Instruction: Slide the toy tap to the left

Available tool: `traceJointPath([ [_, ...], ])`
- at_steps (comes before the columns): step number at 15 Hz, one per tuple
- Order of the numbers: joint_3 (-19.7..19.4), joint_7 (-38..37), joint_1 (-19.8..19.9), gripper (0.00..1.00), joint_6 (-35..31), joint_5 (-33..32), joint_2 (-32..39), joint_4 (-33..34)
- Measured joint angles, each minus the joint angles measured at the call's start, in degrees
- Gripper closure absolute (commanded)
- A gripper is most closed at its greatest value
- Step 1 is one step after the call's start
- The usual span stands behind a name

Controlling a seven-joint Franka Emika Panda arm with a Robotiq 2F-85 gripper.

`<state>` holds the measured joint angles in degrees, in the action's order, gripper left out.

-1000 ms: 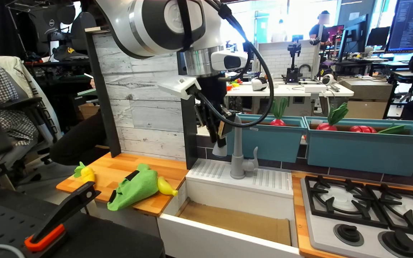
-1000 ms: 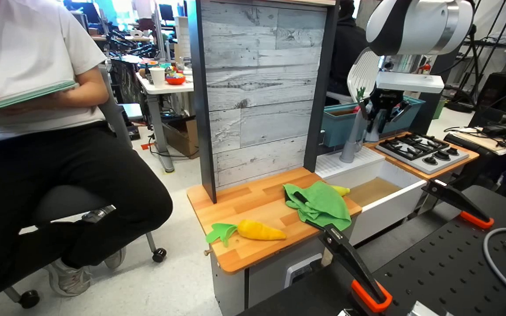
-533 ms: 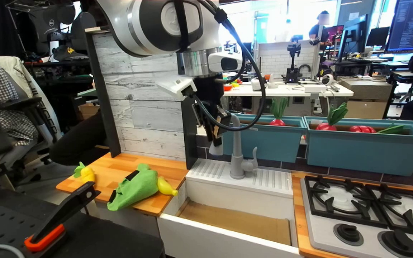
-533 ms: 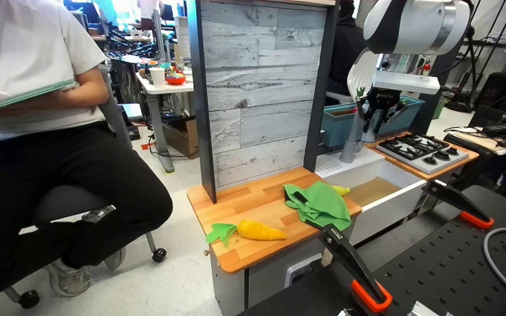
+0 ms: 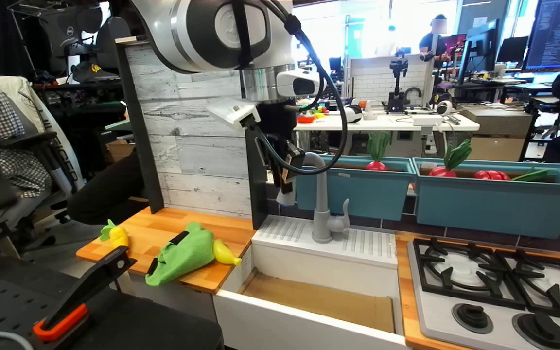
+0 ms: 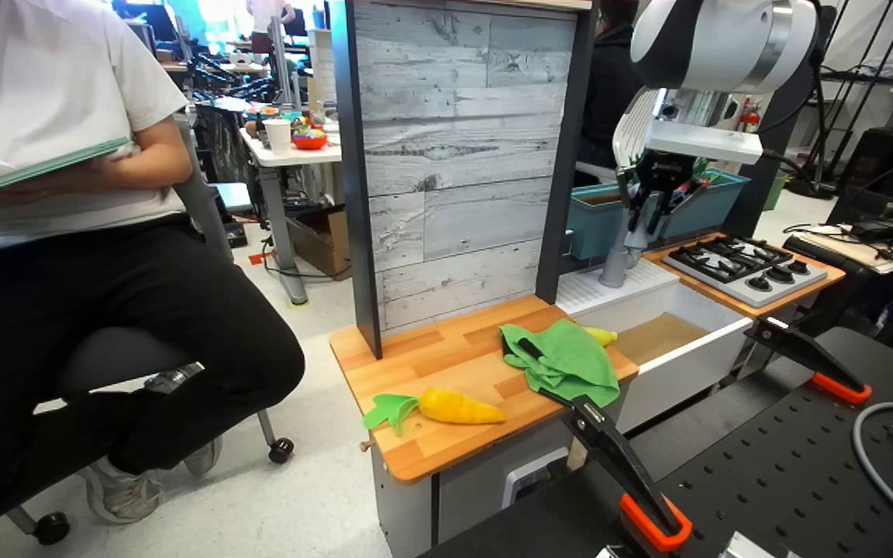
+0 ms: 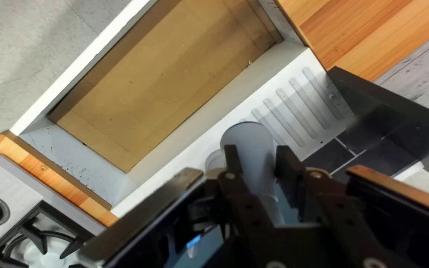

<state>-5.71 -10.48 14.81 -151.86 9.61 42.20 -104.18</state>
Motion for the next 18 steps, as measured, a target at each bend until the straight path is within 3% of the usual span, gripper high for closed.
traceJointPath([
  [6, 4.52, 0.03, 0.03, 0.93, 0.16, 4.68, 5.45, 6.09],
  [12, 4.78, 0.23, 0.47, 0.93, 0.22, 5.42, 10.44, 10.88],
  [18, 4.80, 0.63, 0.48, 0.93, 0.20, 5.42, 10.33, 10.85],
])
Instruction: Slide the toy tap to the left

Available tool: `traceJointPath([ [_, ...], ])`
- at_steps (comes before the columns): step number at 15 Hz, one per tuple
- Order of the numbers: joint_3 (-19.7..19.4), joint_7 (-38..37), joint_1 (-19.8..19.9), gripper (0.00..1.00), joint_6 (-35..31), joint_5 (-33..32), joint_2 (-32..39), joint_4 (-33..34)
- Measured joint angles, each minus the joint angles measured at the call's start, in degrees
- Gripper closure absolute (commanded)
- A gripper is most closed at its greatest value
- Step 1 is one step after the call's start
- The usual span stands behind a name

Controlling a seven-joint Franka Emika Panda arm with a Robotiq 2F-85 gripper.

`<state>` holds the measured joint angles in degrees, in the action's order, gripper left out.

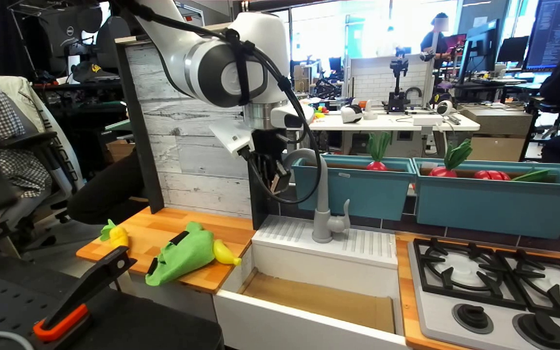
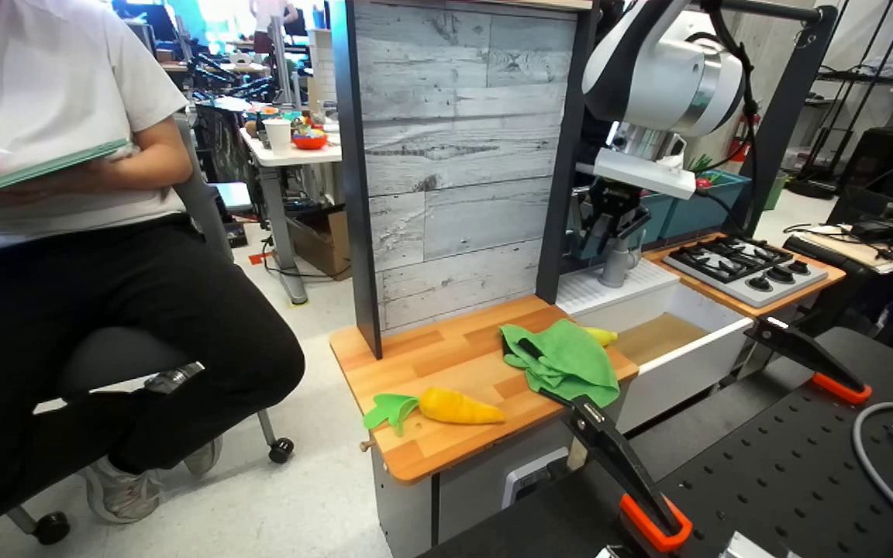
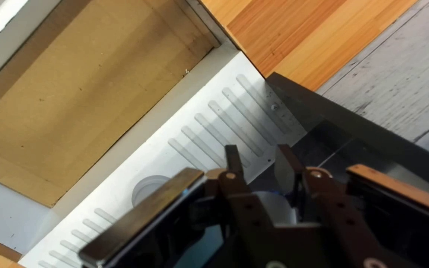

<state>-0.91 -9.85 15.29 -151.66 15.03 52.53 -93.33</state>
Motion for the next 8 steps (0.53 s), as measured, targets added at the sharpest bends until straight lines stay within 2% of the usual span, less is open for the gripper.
traceJointPath([
  [6, -0.14, 3.68, -0.01, 0.93, -0.05, -0.02, -4.54, -6.65],
  [7, -0.22, 4.70, -0.01, 0.74, -0.05, -0.04, -6.08, -8.71],
  [8, -0.26, 5.85, 0.01, 0.46, -0.05, -0.04, -7.71, -10.82],
])
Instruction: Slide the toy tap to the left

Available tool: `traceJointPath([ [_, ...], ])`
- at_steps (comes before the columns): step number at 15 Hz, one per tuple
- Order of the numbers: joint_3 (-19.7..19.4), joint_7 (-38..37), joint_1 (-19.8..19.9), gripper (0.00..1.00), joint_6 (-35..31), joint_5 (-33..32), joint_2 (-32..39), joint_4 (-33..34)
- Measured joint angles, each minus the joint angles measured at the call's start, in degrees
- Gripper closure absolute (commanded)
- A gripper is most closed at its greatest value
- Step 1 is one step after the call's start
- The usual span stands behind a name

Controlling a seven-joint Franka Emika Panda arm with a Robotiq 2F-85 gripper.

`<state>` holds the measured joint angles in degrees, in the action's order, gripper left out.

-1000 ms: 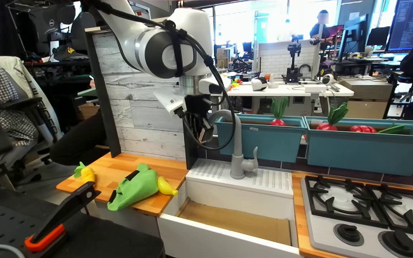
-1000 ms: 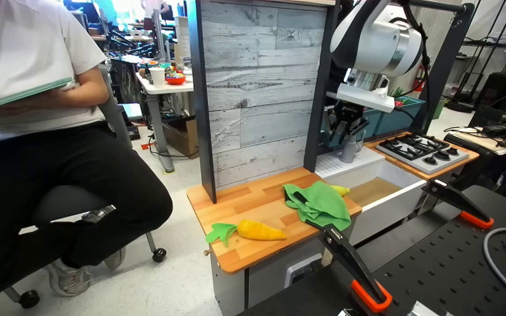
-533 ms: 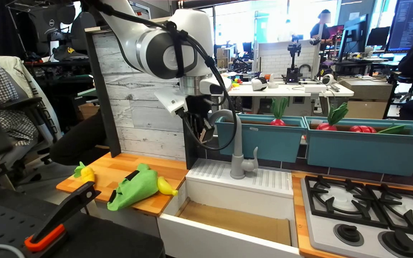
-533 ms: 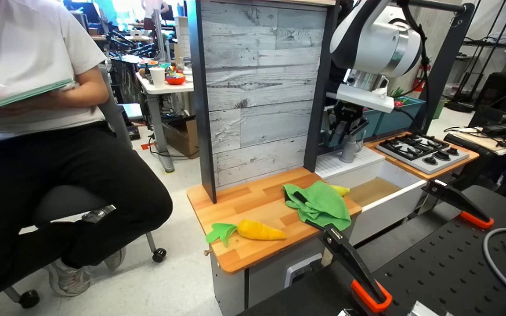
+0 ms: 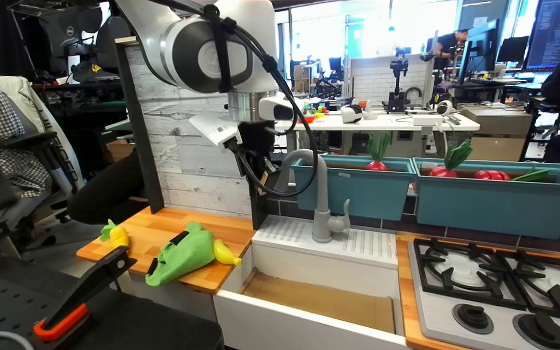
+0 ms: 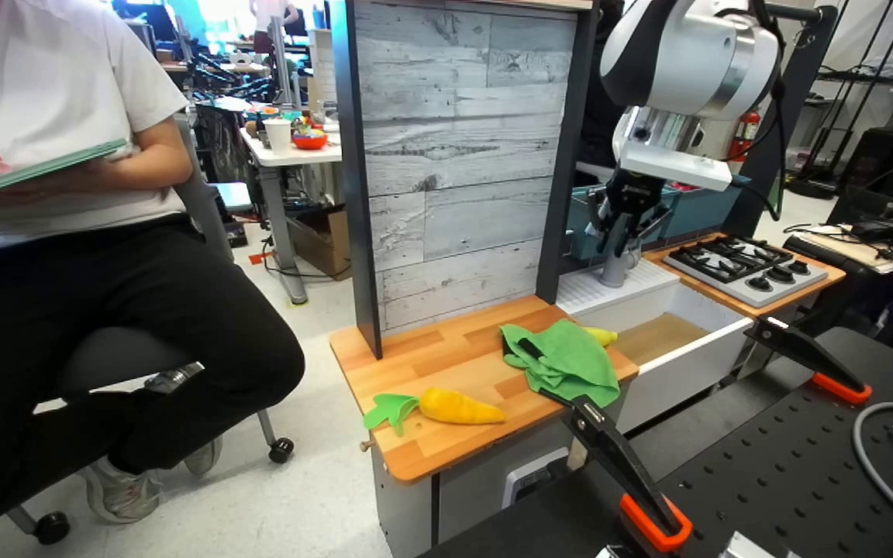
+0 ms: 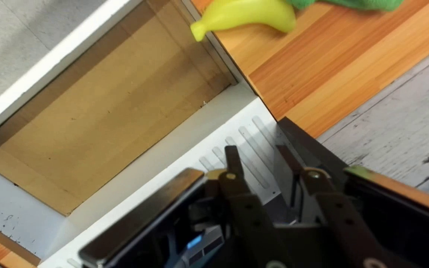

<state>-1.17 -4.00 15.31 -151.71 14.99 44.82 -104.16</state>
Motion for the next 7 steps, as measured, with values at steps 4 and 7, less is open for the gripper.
traceJointPath([
  [4, 0.11, 5.02, 0.02, 0.57, -0.13, -0.01, -7.28, -8.82],
  [7, 0.14, 6.38, 0.02, 0.46, -0.14, -0.01, -10.13, -12.39],
])
